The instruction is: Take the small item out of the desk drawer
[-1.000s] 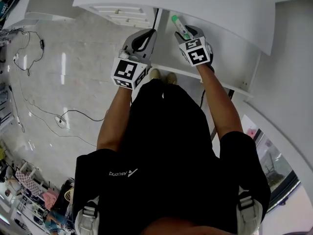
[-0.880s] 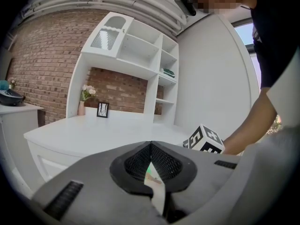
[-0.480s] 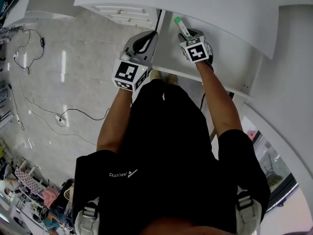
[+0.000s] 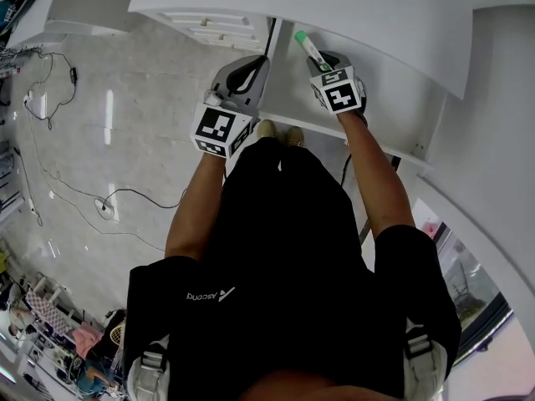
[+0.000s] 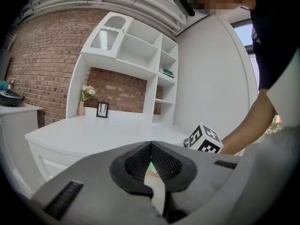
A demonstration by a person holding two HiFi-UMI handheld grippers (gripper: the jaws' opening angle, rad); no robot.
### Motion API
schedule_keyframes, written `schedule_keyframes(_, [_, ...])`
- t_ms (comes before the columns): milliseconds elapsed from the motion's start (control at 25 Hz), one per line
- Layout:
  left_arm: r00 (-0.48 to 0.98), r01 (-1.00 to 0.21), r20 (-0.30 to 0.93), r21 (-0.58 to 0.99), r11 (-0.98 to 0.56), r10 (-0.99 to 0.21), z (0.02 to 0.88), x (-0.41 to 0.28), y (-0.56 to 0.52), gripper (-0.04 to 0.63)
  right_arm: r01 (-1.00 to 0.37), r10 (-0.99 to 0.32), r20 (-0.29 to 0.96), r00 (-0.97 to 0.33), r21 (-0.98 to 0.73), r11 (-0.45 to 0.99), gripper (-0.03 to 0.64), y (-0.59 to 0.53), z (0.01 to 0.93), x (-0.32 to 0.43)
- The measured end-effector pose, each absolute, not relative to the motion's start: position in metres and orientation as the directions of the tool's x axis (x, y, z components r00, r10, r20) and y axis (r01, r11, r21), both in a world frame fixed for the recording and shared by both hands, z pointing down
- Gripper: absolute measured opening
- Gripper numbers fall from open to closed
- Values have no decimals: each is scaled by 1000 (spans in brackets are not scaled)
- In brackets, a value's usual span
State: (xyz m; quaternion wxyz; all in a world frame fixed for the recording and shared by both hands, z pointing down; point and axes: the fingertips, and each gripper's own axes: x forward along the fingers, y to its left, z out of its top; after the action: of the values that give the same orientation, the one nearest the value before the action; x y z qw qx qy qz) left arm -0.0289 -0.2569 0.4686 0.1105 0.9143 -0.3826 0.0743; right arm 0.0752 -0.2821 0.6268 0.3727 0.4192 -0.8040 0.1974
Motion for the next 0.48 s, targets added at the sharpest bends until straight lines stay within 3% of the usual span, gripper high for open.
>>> schedule_keyframes(480, [724,-689,185,144,-710,-664,438,-15,-247,-2,-838,-676,574,-463,-33,545,95,-258,519,82])
